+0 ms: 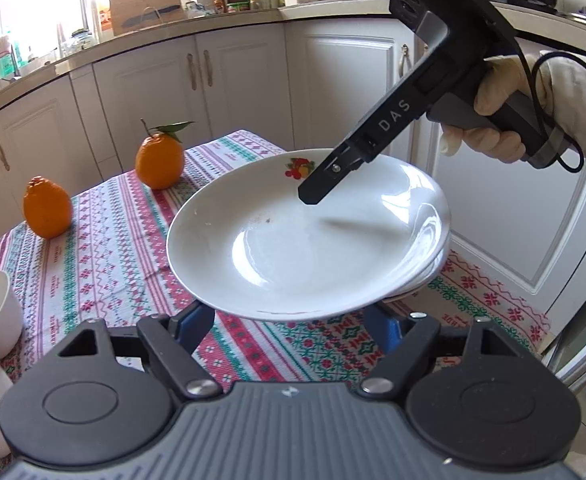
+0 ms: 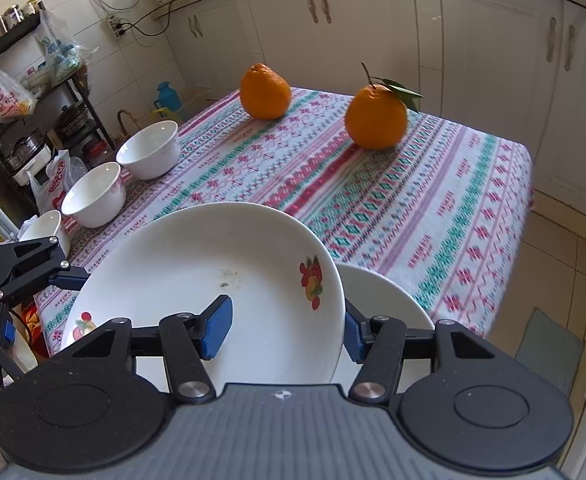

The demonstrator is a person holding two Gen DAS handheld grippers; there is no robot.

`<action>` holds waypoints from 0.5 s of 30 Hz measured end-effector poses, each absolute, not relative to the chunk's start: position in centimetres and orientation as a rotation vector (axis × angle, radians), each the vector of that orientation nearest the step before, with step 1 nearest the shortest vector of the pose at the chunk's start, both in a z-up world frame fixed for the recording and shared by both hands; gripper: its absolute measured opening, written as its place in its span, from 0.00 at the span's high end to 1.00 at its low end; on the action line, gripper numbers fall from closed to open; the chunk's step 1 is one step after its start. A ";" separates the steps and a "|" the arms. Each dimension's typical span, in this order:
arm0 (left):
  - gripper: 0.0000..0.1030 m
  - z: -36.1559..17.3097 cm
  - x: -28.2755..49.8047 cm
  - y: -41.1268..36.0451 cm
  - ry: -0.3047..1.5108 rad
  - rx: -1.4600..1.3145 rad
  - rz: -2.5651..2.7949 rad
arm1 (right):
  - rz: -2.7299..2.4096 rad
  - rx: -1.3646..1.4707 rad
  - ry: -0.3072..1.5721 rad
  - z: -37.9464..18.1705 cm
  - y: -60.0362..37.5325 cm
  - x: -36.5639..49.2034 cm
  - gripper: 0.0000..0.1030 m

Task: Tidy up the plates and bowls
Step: 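Lift the fruit-decal plate with the right gripper toward the plate stack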

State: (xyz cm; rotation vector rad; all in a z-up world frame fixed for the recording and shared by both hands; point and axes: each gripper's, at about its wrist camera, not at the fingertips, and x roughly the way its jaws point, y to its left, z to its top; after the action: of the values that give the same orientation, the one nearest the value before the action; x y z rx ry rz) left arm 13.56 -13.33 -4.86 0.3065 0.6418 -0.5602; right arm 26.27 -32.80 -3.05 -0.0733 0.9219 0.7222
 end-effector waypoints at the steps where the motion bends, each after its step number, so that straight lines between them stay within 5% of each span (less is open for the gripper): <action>1: 0.22 -4.9 13.6 -13.6 0.644 0.310 -0.564 | 0.716 -0.067 0.924 -3.2 -33.1 26.1 0.39; 15: 0.22 -5.8 13.6 -15.9 0.669 0.372 -0.619 | 0.662 -0.014 0.925 -5.0 -36.3 24.4 0.39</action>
State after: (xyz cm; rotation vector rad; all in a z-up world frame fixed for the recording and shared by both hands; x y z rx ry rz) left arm 13.62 -15.87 -5.84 0.3715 0.6687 -0.6187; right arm 24.44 -36.26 -4.96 -0.0136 0.9251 0.6621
